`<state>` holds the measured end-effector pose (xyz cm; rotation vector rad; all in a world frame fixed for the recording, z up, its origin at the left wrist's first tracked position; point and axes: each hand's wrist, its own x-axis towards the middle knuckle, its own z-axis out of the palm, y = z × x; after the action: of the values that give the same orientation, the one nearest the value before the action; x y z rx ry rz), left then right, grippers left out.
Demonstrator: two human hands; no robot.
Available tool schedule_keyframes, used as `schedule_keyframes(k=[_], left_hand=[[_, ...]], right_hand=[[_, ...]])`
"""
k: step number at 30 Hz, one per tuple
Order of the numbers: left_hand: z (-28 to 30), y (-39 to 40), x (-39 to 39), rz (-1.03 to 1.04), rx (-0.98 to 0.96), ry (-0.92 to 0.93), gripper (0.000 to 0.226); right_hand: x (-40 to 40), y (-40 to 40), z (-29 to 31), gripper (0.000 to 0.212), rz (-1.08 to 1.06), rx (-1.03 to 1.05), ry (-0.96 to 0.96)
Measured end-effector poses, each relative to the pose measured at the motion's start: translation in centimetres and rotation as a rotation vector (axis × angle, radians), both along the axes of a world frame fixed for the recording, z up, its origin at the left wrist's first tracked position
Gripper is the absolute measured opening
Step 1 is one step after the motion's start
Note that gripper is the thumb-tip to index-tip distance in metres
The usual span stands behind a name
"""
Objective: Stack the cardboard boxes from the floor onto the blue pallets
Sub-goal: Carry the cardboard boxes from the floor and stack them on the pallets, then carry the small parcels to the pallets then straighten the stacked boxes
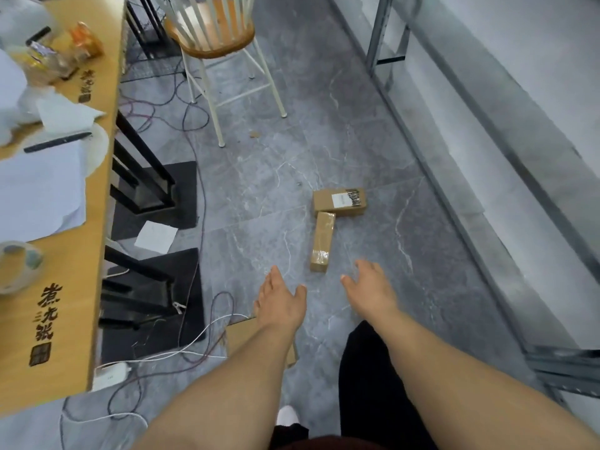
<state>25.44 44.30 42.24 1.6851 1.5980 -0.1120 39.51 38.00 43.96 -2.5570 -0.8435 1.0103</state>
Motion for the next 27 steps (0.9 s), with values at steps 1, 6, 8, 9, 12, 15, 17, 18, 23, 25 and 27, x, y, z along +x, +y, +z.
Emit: schedule_keyframes(k=[1,6,8,9,12,15,17,18,23,25,27], left_hand=[[-0.1,0.7,1.1,0.007,0.001,-0.006,0.073],[-0.5,4.2,9.2,0.032,-0.019,-0.010,0.073],[-0.9,5.4,12.8,0.019,-0.041,0.001,0.072],[-1.1,6.0,14.6,0.011,-0.051,0.006,0.071],[-2.7,8.0,19.4,-0.011,-0.069,0.029,0.071],[-5.2,10.1,22.5,-0.021,-0.080,0.050,0.068],[-7.2,11.3,23.8,-0.034,-0.101,0.051,0.067],[-8.3,11.8,24.4,-0.043,-0.117,0.054,0.066],[-16.2,14.7,26.3,-0.083,-0.184,0.077,0.066],[-20.4,15.9,26.7,-0.092,-0.211,0.084,0.065],[-24.9,17.2,26.7,-0.084,-0.228,0.096,0.063]], right_hand=[[1.3,0.6,-0.2,0.051,0.000,0.002,0.005],[9.3,4.7,-1.2,0.049,0.017,0.000,0.046],[12.6,6.2,-1.7,0.049,0.022,-0.012,0.065],[14.3,6.9,-2.1,0.049,0.021,-0.021,0.075],[19.0,8.8,-3.9,0.047,0.013,-0.041,0.094],[22.4,10.5,-6.8,0.047,0.006,-0.089,0.107],[23.5,11.6,-9.1,0.047,0.007,-0.126,0.129],[23.8,12.1,-10.4,0.048,0.001,-0.144,0.147],[23.7,15.1,-18.9,0.047,-0.056,-0.216,0.231],[23.6,16.2,-23.0,0.045,-0.089,-0.229,0.250],[23.5,17.2,-27.5,0.044,-0.103,-0.245,0.258]])
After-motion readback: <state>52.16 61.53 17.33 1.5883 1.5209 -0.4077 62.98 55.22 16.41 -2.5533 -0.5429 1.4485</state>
